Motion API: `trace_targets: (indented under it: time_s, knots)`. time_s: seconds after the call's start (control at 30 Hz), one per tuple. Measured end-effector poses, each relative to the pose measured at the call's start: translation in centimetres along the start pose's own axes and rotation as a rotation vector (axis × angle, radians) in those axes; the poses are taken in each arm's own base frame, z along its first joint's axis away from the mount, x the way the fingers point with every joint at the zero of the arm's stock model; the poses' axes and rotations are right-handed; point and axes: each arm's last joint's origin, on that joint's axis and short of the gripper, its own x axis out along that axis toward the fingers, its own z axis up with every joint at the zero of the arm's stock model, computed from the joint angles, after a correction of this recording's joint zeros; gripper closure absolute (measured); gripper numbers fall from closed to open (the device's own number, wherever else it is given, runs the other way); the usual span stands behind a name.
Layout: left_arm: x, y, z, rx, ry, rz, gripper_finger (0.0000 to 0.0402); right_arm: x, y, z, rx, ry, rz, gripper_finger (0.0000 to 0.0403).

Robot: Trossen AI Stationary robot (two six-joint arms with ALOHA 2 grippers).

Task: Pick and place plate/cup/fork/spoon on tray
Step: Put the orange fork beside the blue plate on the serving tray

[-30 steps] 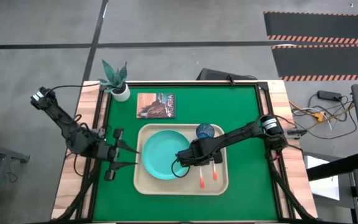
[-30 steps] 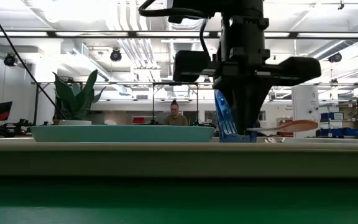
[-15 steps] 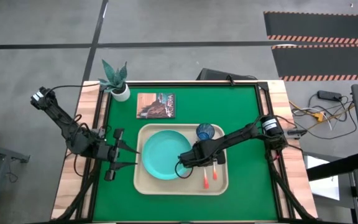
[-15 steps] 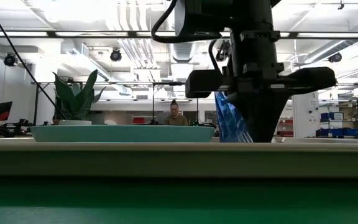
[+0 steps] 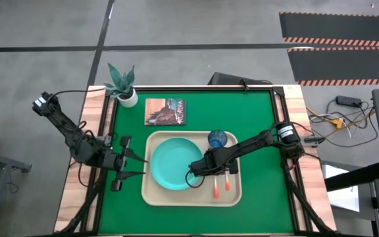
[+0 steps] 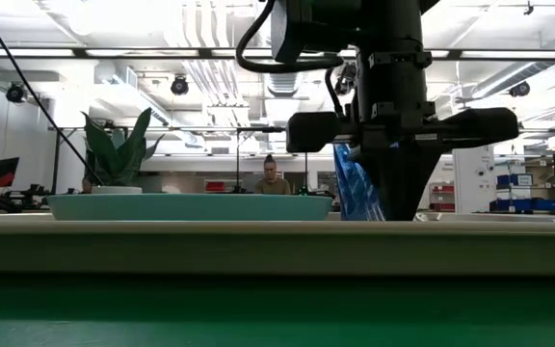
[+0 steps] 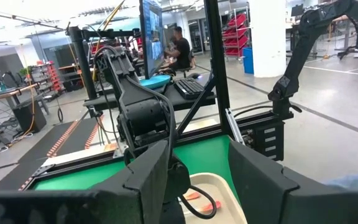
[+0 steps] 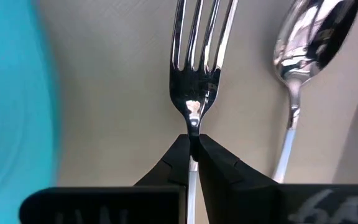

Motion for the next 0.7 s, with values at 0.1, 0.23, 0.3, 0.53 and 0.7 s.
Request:
trace_targets:
  time_s: [0.1,0.23,0.3,0.53,0.7]
  knots:
    - [0.01,0.00,-0.01,0.000,0.000,0.000,0.0246,0.16,-0.13,0.04,0.005,-0.010,-0.006,0.0390]
    - [0.01,0.00,-0.01,0.000,0.000,0.000,0.0246,0.48,-0.35,0.10,0.022,-0.014,-0.018,0.0390]
    - [0.01,-0.01,-0.01,0.000,0.000,0.000,0.0246,0.72,-0.53,0.14,0.031,-0.019,-0.028,0.0390]
    - [0.01,-0.01,-0.01,0.000,0.001,0.000,0.0246,0.95,-0.72,0.34,0.037,-0.026,-0.034,0.0390]
    - [0.01,-0.01,-0.01,0.000,0.001,0.000,0.0246,0.91,-0.62,0.70,0.043,-0.038,-0.031,0.0390]
